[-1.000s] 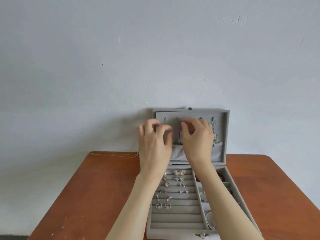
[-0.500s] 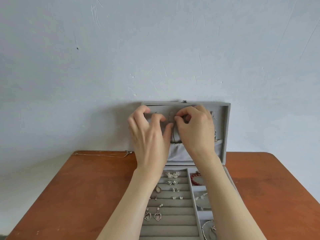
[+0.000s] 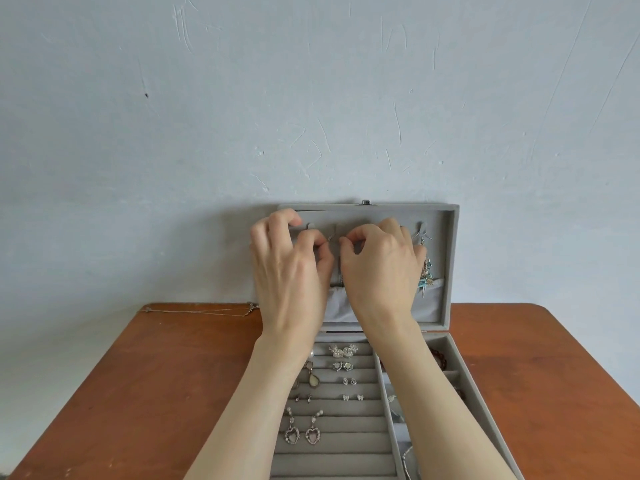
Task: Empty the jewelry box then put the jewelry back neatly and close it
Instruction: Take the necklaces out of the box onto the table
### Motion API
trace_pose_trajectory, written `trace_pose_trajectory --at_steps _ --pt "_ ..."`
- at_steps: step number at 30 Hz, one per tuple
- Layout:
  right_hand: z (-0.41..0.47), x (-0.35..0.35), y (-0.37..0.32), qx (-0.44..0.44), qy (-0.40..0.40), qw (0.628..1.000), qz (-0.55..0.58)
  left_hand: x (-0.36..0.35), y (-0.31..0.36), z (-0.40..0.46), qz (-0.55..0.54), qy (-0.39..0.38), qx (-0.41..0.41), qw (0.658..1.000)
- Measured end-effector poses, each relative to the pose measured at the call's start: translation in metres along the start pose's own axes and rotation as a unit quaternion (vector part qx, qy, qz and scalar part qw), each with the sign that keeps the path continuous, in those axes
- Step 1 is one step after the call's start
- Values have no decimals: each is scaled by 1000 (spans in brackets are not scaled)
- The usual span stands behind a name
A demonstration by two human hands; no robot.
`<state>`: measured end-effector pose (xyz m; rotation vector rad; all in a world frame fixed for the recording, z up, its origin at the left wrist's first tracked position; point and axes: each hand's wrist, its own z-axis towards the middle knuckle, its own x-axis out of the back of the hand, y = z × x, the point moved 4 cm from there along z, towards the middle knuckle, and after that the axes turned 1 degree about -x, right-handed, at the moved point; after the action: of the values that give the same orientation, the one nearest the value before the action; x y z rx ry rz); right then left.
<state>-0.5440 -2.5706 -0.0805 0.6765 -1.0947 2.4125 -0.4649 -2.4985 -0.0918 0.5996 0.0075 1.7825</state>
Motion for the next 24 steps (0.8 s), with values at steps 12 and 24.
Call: trace_pose_trajectory --at_steps 12,24 --pt "12 10 -4 24 54 988 142 15 6 16 -57 29 7 998" --pt "12 22 -8 -86 -284 829 475 41 -13 41 -414 -92 208 881"
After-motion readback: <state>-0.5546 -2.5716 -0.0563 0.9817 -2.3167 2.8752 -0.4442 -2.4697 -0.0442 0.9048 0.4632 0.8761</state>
